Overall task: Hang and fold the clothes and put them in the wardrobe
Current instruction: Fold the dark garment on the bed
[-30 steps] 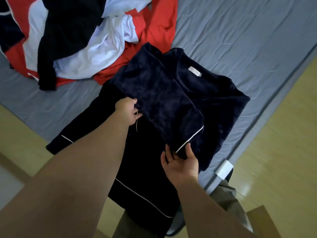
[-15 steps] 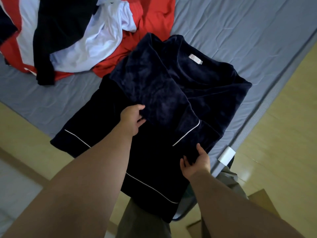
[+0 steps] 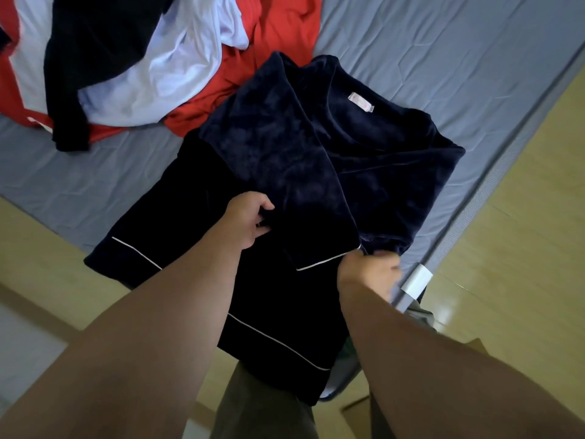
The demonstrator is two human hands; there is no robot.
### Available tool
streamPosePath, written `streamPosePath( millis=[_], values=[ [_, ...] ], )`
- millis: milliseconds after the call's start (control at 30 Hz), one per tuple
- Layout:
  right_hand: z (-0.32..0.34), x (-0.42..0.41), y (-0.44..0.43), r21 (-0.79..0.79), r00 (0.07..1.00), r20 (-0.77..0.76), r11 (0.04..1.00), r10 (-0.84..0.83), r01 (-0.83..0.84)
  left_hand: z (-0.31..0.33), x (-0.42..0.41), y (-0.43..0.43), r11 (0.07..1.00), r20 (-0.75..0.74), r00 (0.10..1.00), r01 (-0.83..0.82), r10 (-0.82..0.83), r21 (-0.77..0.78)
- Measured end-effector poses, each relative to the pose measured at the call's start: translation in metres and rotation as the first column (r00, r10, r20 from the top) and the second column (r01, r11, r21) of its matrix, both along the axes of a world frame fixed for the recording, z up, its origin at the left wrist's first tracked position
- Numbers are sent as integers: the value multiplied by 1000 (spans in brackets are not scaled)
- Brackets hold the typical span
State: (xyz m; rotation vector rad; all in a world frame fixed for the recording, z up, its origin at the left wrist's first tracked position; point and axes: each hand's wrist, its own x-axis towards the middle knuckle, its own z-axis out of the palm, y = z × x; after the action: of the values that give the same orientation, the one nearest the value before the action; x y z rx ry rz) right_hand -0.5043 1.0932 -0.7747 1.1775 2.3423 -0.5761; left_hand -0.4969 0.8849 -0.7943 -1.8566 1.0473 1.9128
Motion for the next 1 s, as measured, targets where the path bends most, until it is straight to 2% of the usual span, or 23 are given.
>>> streamPosePath(
  millis=[67, 167, 233, 300, 333, 400, 467, 567, 633, 700, 767, 800, 867, 933, 1000],
  values=[
    [-6, -34, -13, -111, 983, -126, 982, 136, -150, -3, 3, 6, 1000, 18, 1000, -2, 2, 10],
    [-16, -91, -37, -294, 960, -89, 914, 266, -280, -5, 0, 8, 997, -29, 999, -12, 14, 72],
    [-23, -121, -51, -466, 982, 20, 871, 186, -155, -7, -5, 6, 992, -88, 994, -51, 61, 116],
    [-22, -142, -63, -654, 991, 128, 755, 49, 47, -11, -9, 2, 984, -110, 986, -111, 126, 139],
    [-21, -150, -67, -714, 994, 112, 696, 5, 77, -13, -10, -1, 979, -116, 980, -141, 159, 149],
    [-19, -159, -71, -763, 999, -18, 646, 37, -38, -19, -12, -5, 971, -129, 972, -172, 195, 167],
    [-19, -156, -69, -735, 985, -107, 656, 139, -173, -23, -13, -3, 982, -101, 985, -124, 139, 141],
    [-22, -133, -52, -520, 920, -118, 766, 373, -377, -27, -10, 4, 1000, 16, 1000, 9, -9, 21],
    [-21, -108, -29, -428, 846, 11, 767, 534, -478, -29, -3, 10, 990, 90, 989, 120, -114, -69],
    [-18, -83, -6, -396, 704, 201, 713, 682, -578, -31, 7, 17, 965, 167, 962, 235, -215, -114],
    [-16, -65, 11, -394, 562, 330, 652, 758, -648, -31, 16, 24, 908, 247, 906, 389, -345, -157],
    [-16, -59, 16, -392, 540, 345, 641, 767, -660, -30, 18, 26, 862, 280, 867, 471, -413, -186],
    [-18, -55, 22, -364, 580, 320, 662, 749, -655, -27, 19, 28, 714, 360, 750, 651, -555, -257],
    [-17, -58, 21, -351, 604, 306, 677, 736, -647, -23, 14, 26, 586, 439, 662, 747, -608, -315],
    [-16, -63, 16, -374, 553, 340, 649, 761, -663, -18, 6, 20, 593, 451, 685, 726, -573, -349]
  ],
)
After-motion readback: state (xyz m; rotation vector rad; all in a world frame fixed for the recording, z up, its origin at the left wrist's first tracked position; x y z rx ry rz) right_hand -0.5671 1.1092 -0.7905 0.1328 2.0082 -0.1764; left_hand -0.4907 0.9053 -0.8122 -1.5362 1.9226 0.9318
